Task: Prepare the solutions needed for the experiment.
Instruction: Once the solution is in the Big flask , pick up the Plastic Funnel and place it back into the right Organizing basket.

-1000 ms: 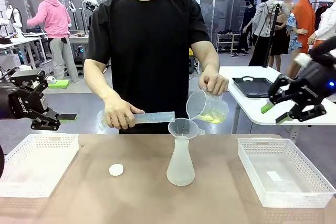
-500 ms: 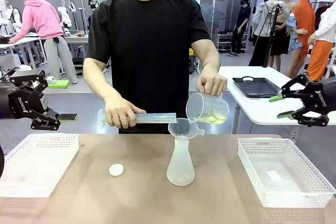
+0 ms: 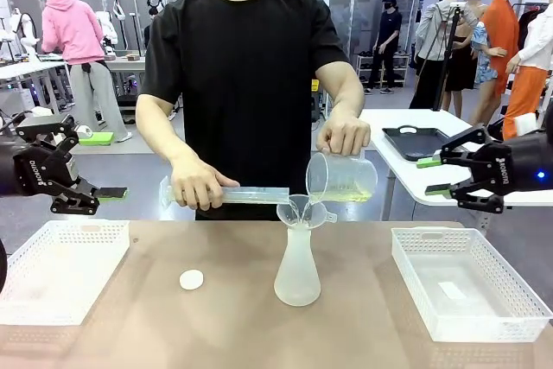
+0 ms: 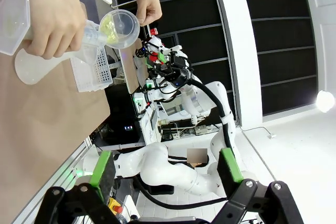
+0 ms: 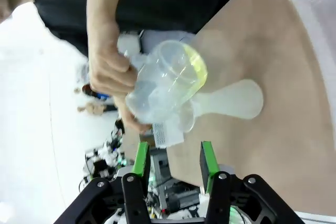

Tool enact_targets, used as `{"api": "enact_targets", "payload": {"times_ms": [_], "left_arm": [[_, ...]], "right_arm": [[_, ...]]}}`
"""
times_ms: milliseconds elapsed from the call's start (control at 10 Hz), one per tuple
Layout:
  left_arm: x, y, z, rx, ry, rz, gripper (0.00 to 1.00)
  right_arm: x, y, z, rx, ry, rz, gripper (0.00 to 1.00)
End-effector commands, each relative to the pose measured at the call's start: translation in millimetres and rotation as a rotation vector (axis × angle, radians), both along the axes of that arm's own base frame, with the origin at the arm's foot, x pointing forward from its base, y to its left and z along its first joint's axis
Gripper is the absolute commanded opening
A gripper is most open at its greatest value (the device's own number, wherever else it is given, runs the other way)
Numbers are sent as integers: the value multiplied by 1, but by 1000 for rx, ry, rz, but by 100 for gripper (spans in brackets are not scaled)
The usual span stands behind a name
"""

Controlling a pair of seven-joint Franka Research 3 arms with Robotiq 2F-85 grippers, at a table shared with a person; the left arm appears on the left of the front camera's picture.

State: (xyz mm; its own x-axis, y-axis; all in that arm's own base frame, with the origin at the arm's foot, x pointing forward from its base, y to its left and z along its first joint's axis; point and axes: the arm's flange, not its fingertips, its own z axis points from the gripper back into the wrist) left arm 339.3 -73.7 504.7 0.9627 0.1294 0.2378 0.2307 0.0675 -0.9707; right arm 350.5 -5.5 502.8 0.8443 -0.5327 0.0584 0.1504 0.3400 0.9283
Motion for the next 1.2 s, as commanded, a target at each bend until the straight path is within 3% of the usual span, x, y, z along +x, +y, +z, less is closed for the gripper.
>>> {"api": "enact_targets", "payload": {"times_ms": [0, 400, 500, 1100], "left_arm": [[0, -3, 3, -27, 1, 0, 100], [0, -3, 3, -27, 1, 0, 100], [0, -3, 3, -27, 1, 0, 100], [0, -3, 3, -27, 1, 0, 100]], "right_arm": [[17, -11, -14, 74, 2, 89, 50], [27, -8, -17, 96, -32, 178, 50], [16, -7, -17, 98, 8, 131, 50], [16, -7, -17, 98, 8, 131, 50]]}}
